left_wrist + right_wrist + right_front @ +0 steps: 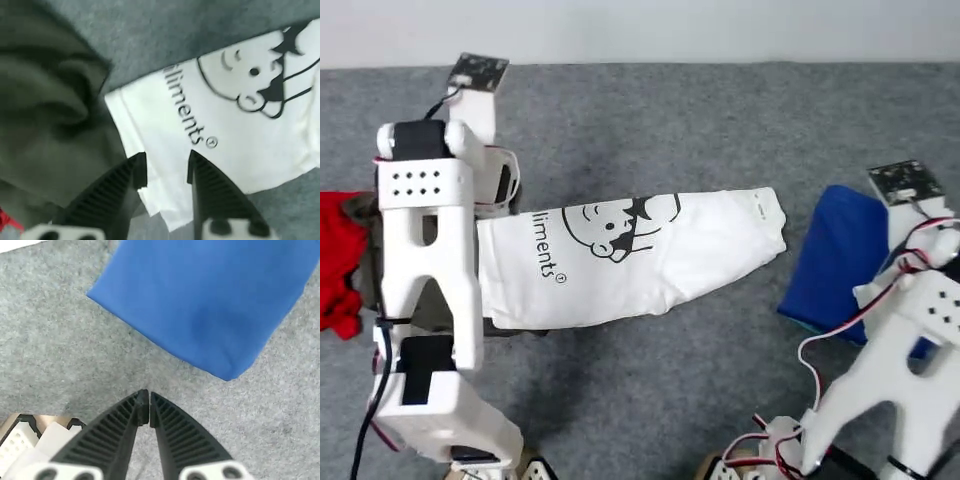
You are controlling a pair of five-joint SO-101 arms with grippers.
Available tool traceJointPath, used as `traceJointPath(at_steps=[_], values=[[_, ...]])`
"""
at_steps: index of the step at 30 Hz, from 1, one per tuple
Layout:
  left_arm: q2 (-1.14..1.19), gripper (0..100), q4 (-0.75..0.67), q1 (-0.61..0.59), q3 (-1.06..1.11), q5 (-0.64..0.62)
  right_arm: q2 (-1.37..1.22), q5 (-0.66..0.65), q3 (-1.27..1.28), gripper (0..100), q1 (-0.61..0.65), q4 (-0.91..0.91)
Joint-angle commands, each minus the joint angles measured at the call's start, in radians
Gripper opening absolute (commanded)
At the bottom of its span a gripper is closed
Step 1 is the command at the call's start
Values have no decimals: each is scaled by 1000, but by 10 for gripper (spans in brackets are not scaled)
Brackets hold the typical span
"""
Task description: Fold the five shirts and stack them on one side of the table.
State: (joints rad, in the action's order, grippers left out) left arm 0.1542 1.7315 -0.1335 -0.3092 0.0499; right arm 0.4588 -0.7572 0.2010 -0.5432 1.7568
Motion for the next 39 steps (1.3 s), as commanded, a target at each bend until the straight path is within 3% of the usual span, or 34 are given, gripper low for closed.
traceJointPath(at_steps=[1, 11, 28, 39], values=[[-54, 141, 20, -23, 38, -12, 35, 0, -8, 9, 12, 39], [-51, 220, 14, -34, 61, -9, 36, 41, -12, 9, -15, 39], [144, 217, -60, -40, 134, -12, 36, 37, -12, 9, -41, 38], [170, 217, -57, -166, 136, 25, 35, 37, -12, 9, -39, 36]])
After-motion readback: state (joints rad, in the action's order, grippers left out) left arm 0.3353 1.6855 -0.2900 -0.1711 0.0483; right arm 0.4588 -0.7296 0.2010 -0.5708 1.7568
